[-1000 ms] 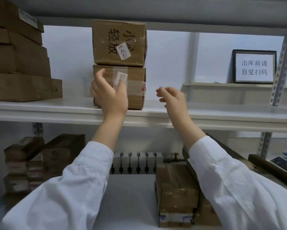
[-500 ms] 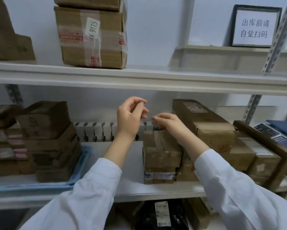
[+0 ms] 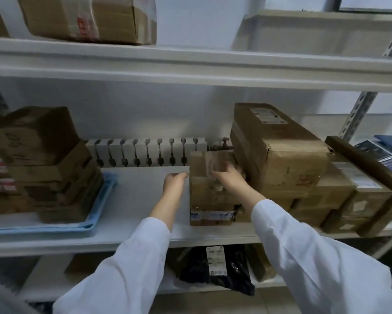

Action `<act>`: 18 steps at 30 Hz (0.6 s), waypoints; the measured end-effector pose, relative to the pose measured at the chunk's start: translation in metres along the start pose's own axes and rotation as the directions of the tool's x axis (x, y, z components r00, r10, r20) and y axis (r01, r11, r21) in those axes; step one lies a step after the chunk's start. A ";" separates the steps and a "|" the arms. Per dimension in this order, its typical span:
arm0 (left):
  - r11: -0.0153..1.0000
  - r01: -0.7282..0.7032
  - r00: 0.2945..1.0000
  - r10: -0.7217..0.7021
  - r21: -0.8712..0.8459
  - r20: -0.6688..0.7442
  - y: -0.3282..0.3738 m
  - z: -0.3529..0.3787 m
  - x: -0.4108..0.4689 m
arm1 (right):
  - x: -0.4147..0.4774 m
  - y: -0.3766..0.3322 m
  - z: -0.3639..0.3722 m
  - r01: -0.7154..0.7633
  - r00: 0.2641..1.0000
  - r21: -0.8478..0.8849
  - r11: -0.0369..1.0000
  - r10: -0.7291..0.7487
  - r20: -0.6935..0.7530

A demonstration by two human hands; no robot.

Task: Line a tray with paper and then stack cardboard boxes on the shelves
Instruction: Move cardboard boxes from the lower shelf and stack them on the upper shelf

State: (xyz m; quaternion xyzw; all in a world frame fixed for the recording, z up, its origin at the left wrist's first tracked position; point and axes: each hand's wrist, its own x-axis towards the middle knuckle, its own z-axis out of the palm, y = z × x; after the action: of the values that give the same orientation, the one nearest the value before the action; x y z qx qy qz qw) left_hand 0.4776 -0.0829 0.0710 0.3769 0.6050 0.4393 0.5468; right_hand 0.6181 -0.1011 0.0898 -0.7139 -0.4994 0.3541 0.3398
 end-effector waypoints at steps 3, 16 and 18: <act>0.996 0.092 0.996 -0.092 0.011 0.007 -0.002 0.010 0.005 | 0.004 0.000 -0.001 0.007 1.000 0.014 1.000 -0.007 0.007; 0.935 0.279 0.957 -0.252 -0.219 0.144 -0.025 0.021 0.020 | 0.023 0.016 0.004 0.046 0.996 0.255 0.966 -0.026 -0.081; 0.910 0.250 0.967 -0.218 -0.331 0.131 -0.028 0.011 0.027 | 0.024 0.020 0.004 0.015 0.997 0.355 0.935 0.015 -0.081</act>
State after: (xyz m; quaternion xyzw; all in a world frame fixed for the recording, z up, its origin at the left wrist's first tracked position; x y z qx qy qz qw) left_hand 0.4861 -0.0653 0.0355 0.2195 0.5339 0.4521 0.6800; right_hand 0.6305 -0.0827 0.0674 -0.6547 -0.4128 0.4087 0.4836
